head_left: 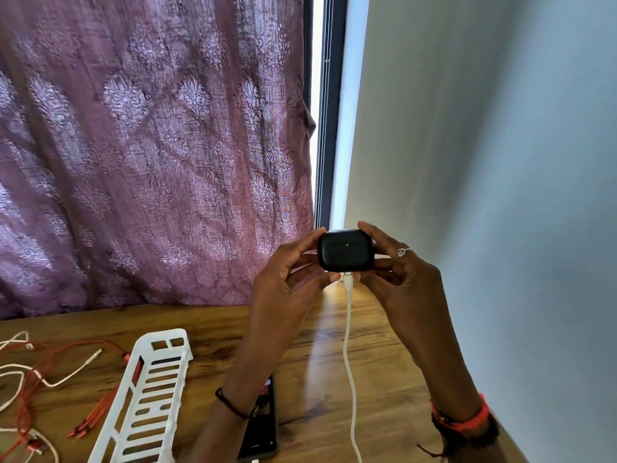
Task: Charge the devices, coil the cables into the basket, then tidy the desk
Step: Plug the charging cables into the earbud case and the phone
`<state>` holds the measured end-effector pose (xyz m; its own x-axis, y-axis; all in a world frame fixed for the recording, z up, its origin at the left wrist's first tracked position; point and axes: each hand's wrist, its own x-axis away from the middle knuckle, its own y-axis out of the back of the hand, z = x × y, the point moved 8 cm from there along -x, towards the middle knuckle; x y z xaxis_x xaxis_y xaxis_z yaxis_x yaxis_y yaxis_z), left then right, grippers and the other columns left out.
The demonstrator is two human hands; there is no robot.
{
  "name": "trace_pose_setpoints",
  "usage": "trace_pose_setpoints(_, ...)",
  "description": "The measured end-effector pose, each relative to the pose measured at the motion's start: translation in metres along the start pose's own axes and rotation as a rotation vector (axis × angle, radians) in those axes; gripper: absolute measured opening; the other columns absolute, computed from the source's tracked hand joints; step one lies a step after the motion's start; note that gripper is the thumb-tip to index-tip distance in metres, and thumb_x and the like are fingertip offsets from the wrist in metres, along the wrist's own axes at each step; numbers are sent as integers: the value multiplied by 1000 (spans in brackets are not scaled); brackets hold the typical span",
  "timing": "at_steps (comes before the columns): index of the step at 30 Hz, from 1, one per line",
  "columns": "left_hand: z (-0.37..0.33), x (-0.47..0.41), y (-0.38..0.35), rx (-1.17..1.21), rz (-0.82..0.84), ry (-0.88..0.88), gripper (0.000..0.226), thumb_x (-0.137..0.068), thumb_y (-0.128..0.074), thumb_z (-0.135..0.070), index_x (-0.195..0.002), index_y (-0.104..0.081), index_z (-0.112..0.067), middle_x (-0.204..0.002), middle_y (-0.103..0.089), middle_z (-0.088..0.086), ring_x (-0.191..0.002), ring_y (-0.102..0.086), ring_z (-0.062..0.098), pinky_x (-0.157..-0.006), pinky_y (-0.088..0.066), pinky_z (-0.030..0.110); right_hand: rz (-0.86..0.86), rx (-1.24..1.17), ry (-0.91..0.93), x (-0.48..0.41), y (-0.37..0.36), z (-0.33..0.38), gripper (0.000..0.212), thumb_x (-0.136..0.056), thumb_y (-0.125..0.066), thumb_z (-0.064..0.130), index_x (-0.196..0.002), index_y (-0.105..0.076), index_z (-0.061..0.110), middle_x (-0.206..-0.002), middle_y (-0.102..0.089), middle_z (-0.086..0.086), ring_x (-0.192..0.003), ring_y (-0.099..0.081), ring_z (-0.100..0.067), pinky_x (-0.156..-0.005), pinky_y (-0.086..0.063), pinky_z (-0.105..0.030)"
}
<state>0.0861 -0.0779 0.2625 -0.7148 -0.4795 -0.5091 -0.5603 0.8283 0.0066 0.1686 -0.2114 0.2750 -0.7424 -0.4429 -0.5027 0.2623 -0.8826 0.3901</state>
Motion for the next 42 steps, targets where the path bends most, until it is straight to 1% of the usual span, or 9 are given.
trace_pose_setpoints(5,27,2,-2,15,14,73,54,-73,-70,0,-121,-55,-18,-117,-61,9,-101,-63,1,-87,-49,15,15,-18,-44,0,-13,-25,61,-77,-72,6,-129,-52,29,-119,-65,-2,-99,-65,-12,-83,-45,-6)
trace_pose_setpoints(10,52,6,0,-38,18,115,55,-74,-71,1,-120,-55,-24,-116,-62,7,-100,-63,-1,-85,-47,11,16,-22,-69,1,-26,-49,60,-76,-73,1,-128,-55,26,-111,-67,-4,-93,-66,-9,-77,-46,-1)
trace_pose_setpoints(14,76,11,2,-80,10,151,56,-73,-72,2,-117,-56,-29,-113,-65,3,-100,-64,0,-86,-48,13,19,-30,-100,6,-38,-68,59,-75,-72,-3,-125,-58,25,-95,-64,11,-83,-63,1,-75,-45,0)
trace_pose_setpoints(19,110,18,3,-128,33,221,55,-74,-74,-3,-116,-55,-32,-110,-66,-6,-97,-63,-5,-85,-48,12,72,-31,-121,11,-57,-98,60,-74,-71,-5,-126,-57,22,-110,-66,-2,-92,-64,-6,-76,-48,-5)
trace_pose_setpoints(24,151,27,5,-186,49,295,52,-74,-75,-8,-112,-55,-36,-115,-64,-4,-103,-61,1,-92,-49,23,143,-42,-214,20,-77,-130,62,-73,-70,-6,-127,-57,20,-110,-65,-5,-89,-65,-6,-77,-51,-9)
trace_pose_setpoints(27,177,35,6,-271,79,349,54,-73,-77,-13,-121,-55,-26,-118,-61,-4,-104,-58,-1,-88,-47,14,181,-24,-265,27,-88,-146,60,-72,-69,-8,-126,-57,17,-106,-63,-2,-82,-61,-2,-68,-43,1)
trace_pose_setpoints(33,217,48,7,-311,104,429,52,-72,-77,-7,-116,-56,-22,-115,-62,-1,-105,-59,6,-82,-47,8,260,0,-366,41,-111,-183,64,-71,-68,-10,-122,-58,27,-107,-67,-2,-84,-64,-7,-68,-45,-2)
trace_pose_setpoints(38,246,60,6,-385,139,514,54,-71,-77,-8,-120,-55,-16,-118,-60,2,-107,-58,10,-92,-48,22,310,38,-404,51,-125,-208,61,-70,-66,-12,-122,-59,21,-109,-67,-2,-90,-60,-7,-66,-42,0)
trace_pose_setpoints(42,268,68,5,-504,176,573,56,-69,-79,-12,-121,-57,-12,-121,-59,5,-108,-57,14,-97,-47,34,370,69,-453,61,-137,-229,57,-73,-64,-12,-123,-59,16,-111,-63,-4,-82,-55,1,-62,-41,2)
